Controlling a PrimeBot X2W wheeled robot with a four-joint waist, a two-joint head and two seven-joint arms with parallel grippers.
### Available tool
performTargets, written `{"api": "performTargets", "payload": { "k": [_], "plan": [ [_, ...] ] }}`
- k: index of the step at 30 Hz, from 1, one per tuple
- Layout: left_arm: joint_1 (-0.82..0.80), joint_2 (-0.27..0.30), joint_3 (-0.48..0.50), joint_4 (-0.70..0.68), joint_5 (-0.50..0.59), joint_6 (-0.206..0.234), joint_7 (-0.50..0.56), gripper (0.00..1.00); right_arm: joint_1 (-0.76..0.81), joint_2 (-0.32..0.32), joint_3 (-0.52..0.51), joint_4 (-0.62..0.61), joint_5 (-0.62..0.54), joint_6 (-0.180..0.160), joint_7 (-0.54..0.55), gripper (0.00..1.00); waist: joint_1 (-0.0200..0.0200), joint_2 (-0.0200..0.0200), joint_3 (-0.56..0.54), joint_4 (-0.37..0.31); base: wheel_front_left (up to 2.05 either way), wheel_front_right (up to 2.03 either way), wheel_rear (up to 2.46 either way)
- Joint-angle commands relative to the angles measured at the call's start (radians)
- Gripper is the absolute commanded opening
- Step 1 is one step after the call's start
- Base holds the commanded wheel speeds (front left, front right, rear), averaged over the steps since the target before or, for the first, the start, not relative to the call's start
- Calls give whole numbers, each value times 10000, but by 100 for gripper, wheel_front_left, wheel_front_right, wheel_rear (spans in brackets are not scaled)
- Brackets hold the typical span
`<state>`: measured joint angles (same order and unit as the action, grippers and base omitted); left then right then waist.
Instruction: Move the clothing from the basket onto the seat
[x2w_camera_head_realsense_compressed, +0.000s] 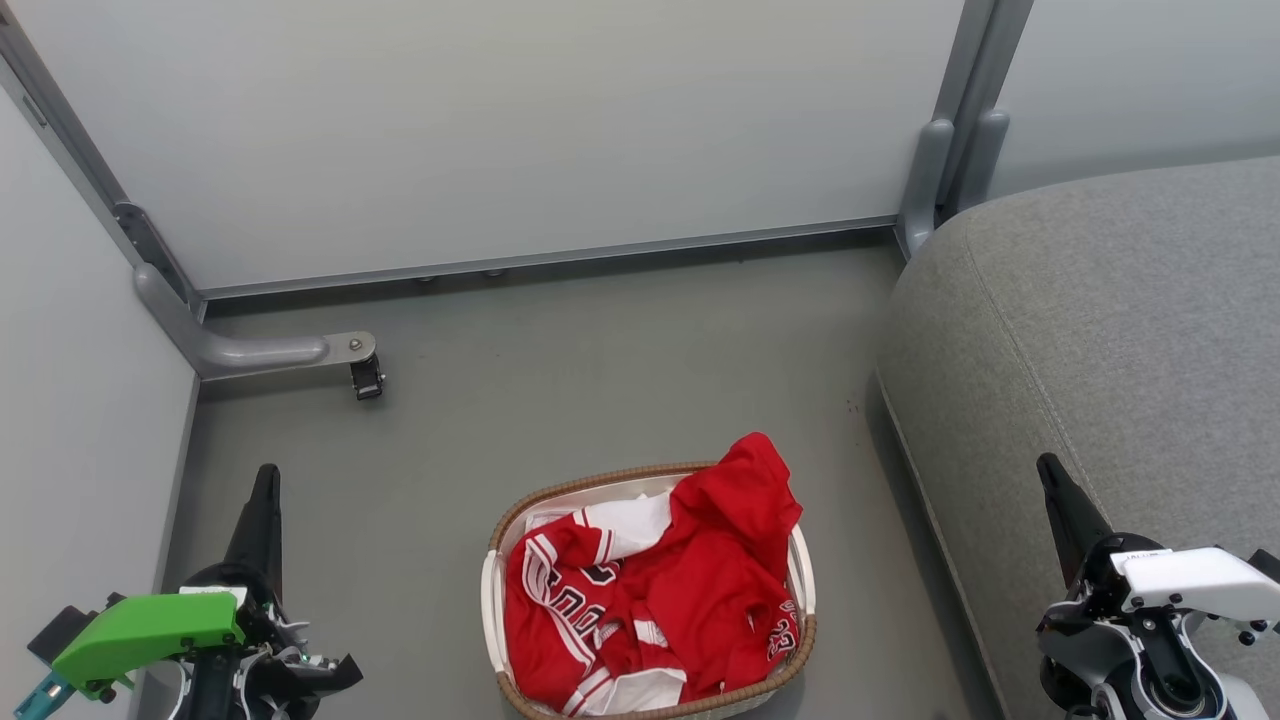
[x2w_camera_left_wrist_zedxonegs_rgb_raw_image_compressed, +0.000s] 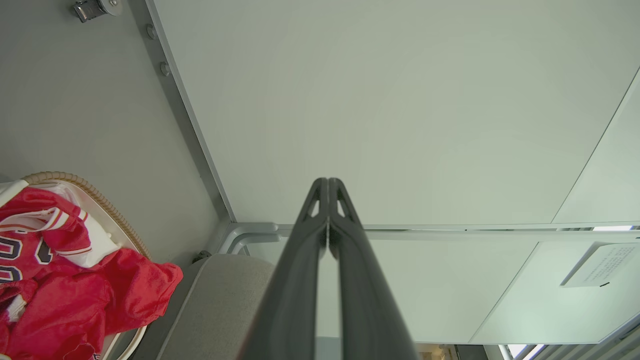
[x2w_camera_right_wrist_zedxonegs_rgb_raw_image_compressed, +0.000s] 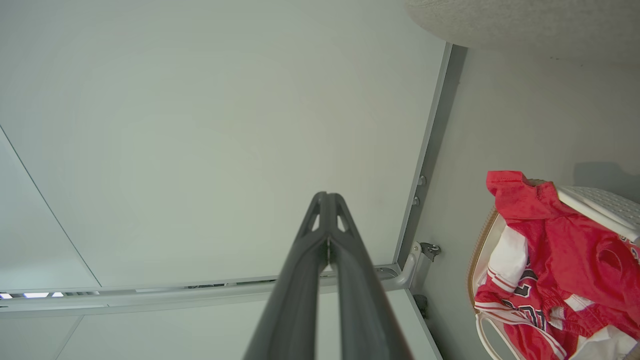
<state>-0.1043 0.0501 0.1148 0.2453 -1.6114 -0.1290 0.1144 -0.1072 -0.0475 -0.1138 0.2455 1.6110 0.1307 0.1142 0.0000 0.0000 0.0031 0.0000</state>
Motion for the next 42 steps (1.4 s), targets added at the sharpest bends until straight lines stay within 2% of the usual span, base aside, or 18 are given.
{"api": "performTargets", "payload": {
  "k": [1,8,9,14,24,32,42],
  "plan": [
    [-108,-1,6,-11,-28,-55,17,0,-18,-62,-16,-32,37,0,22,0,0,0,0,0,0,0,0],
    [-108,-1,6,-11,-28,-55,17,0,-18,-62,-16,-32,37,0,22,0,0,0,0,0,0,0,0],
    [3,-2,-3,13,1,2,-3,100,3,6,3,15,-3,0,-2,100,0,0,0,0,0,0,0],
    [261,-70,-99,331,26,5,-65,100,253,118,74,335,-30,-4,-54,100,0,0,0,0,0,0,0],
    [466,-58,-625,60,366,2,-564,100,458,94,262,180,-420,-3,-556,100,0,0,-2,-6,0,0,0],
    [617,-48,-895,-180,1066,-1,-924,100,537,76,166,124,-1373,-3,-918,100,0,0,-5,-10,0,0,0],
    [777,-37,-1220,-563,2505,72,-1330,100,628,54,65,-73,-2946,-2,-1323,100,0,0,3,-3,0,0,0]
  ]
}}
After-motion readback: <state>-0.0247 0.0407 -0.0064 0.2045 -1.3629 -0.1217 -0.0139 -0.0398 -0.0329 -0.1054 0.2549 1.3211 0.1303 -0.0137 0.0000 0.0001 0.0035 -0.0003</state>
